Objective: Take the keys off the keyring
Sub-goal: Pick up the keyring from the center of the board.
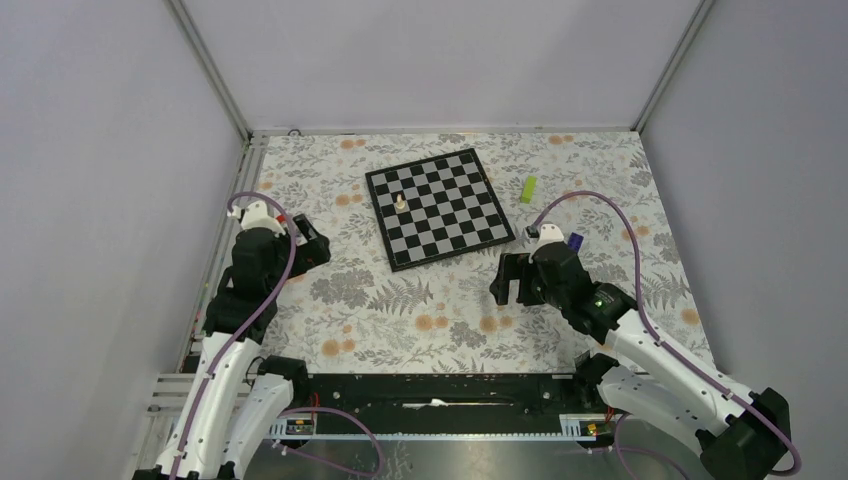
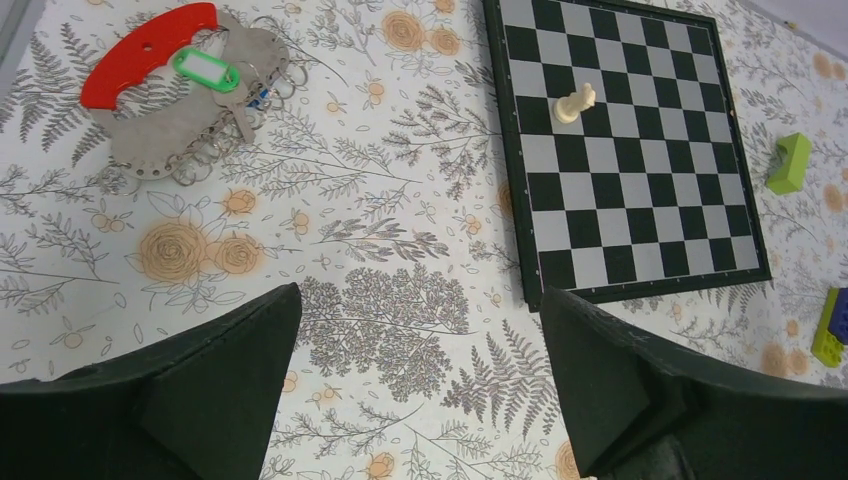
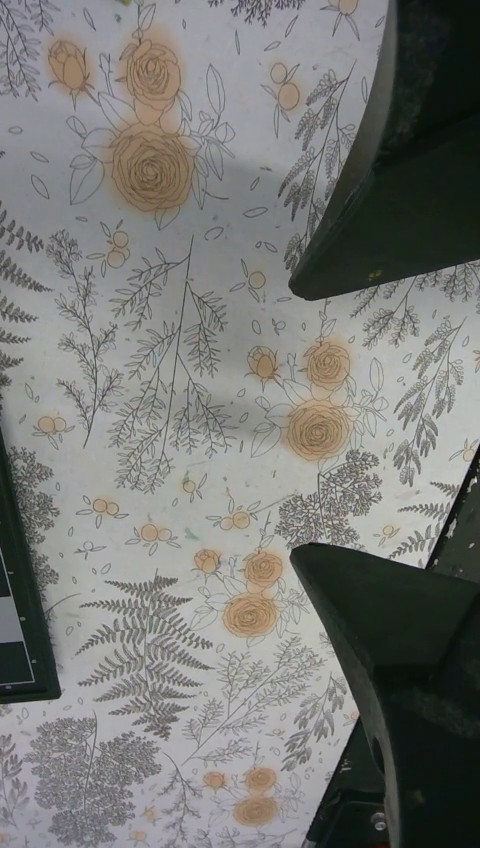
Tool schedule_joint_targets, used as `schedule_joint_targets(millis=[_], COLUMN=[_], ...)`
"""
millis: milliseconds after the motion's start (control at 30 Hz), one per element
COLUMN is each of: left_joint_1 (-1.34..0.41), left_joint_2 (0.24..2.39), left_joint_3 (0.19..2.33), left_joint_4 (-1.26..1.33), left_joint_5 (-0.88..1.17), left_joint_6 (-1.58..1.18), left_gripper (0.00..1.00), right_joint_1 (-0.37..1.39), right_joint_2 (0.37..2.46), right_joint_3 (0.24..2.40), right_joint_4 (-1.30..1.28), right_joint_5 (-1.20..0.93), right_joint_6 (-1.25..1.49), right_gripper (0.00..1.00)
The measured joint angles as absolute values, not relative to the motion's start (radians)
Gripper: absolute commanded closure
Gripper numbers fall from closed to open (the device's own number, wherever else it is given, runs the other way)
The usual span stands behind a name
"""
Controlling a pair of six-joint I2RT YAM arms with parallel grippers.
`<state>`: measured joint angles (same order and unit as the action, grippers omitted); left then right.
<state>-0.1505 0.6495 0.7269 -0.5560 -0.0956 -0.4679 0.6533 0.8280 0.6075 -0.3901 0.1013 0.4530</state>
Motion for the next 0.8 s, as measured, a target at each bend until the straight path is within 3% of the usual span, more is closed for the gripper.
schedule_joint_targets(millis=[800], left_joint_1=[-0.15], left_joint_2=[0.712], left_joint_3=[0.809], left_joint_4=[-0.664], left_joint_5=[-0.346], left_joint_6=[-0.576], left_gripper=[0.01], right_joint_1=[0.653], right_joint_2=[0.824], right_joint_3=[0.603], right_joint_4=[-0.384], right_joint_5=[0.089], right_joint_6=[0.457], right_gripper=[0.0])
